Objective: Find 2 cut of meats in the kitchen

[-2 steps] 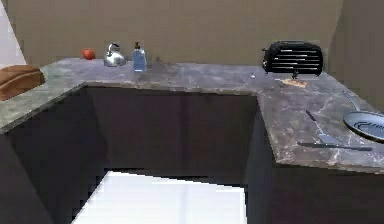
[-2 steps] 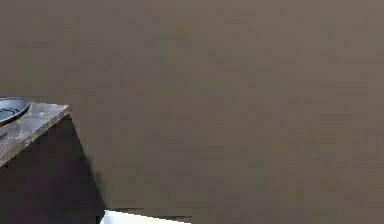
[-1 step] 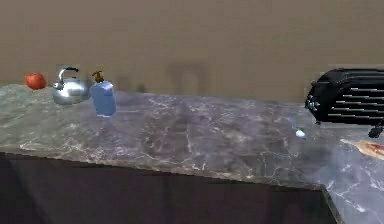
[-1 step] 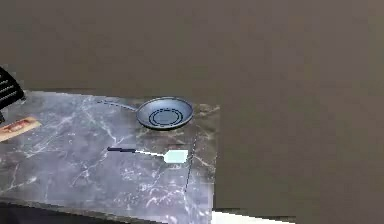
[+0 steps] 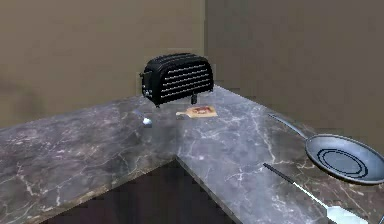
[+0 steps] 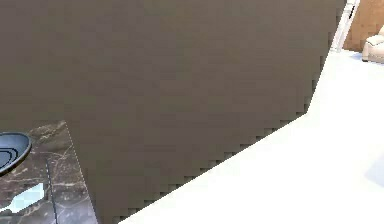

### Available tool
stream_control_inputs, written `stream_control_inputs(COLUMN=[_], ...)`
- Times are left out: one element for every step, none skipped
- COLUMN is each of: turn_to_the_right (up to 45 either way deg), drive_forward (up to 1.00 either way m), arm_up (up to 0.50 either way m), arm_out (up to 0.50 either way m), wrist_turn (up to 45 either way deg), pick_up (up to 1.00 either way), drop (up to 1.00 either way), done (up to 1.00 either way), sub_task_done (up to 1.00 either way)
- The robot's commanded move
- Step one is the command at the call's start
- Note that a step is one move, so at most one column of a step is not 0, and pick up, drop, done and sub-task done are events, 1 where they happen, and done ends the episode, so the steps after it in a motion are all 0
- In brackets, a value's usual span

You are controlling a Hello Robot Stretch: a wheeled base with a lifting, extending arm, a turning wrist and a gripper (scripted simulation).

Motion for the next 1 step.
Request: stream_control_inputs(turn_to_the_right=[0.0], drive_forward=[0.0], arm_up=[0.0], arm_out=[0.0], wrist_turn=[0.0], pick_up=[0.0], drop=[0.0], done=[1.0], sub_task_done=[0.0])
